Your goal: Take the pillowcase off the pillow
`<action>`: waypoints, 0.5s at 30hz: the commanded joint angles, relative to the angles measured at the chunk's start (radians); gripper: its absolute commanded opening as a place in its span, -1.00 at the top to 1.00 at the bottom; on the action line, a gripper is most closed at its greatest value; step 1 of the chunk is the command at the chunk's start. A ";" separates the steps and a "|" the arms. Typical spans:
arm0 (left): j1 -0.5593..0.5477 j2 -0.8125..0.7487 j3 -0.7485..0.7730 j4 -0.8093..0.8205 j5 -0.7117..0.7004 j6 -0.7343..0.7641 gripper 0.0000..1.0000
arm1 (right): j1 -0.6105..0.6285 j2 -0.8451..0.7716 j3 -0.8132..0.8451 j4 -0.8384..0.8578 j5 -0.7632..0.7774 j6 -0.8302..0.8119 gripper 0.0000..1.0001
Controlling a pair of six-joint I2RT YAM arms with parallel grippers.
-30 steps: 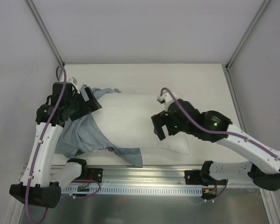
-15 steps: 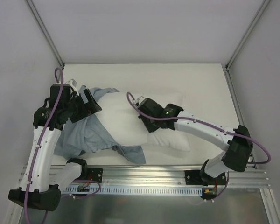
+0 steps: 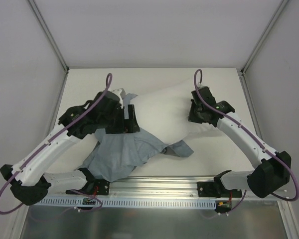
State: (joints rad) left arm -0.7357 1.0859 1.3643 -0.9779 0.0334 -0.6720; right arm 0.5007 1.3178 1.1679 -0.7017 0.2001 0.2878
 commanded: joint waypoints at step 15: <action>-0.430 0.515 0.144 -0.002 -0.492 -0.446 -0.87 | 0.010 -0.103 -0.031 -0.030 -0.013 0.044 0.99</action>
State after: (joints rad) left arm -1.1645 1.5719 1.5146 -0.9592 -0.3370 -1.0248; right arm 0.5076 1.2648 1.1400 -0.7120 0.1936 0.3126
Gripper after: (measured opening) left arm 0.929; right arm 0.022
